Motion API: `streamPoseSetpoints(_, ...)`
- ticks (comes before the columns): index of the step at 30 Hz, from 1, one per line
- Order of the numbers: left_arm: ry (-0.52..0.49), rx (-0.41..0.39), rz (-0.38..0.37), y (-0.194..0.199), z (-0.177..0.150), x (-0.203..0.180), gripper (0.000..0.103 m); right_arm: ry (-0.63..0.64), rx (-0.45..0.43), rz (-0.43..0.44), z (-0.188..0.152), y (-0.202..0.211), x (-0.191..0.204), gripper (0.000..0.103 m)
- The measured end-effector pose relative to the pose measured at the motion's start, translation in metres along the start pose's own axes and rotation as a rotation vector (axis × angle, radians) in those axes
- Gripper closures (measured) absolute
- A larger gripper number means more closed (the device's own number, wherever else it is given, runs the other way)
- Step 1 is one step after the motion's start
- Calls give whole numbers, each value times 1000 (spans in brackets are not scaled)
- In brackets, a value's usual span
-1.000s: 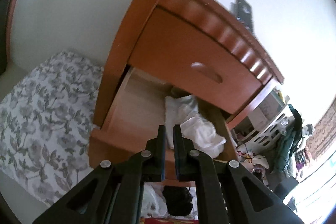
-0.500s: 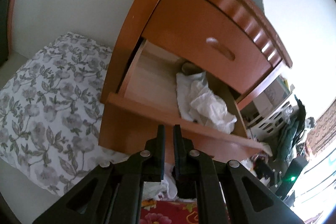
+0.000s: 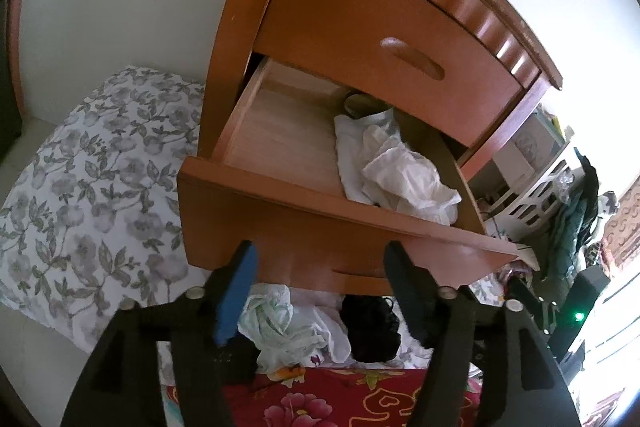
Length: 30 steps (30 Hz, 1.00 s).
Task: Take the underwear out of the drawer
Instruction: 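Hold the open left tool over the garments below the drawer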
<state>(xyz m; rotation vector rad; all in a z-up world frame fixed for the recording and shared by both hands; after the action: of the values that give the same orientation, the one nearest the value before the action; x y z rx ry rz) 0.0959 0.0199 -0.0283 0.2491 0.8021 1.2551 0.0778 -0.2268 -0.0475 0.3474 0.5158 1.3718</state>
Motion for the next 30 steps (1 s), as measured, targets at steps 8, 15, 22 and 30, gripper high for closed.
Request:
streamPoseSetpoints(8, -31, 52, 79, -12, -13, 3, 22, -5, -2, 1, 0, 0, -2, 0)
streamPoseSetpoints(15, -71, 44, 96, -16, -16, -2, 16, -6, -3, 2, 0, 0, -2, 0)
streamPoseSetpoints(22, -61, 22, 148, -16, -15, 5, 5, -8, -4, 2, 0, 0, -2, 0)
streamPoseSetpoints(30, -78, 9, 181, -16, -17, 7, 5, -22, -11, 6, 1, 1, -3, 0)
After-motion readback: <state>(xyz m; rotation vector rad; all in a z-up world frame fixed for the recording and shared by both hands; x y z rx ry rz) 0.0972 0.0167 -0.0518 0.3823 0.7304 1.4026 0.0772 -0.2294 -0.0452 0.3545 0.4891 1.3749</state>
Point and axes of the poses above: each gripper's, at about its wrist camera, not at the fingertips, and y roughly against the way its jaws point, x to its left, z to its top, the point moved 6 cm from there along -y, roughly the way its jaws point, and after that the axes turned 8 degrees about -x, right-handed, at the moved point
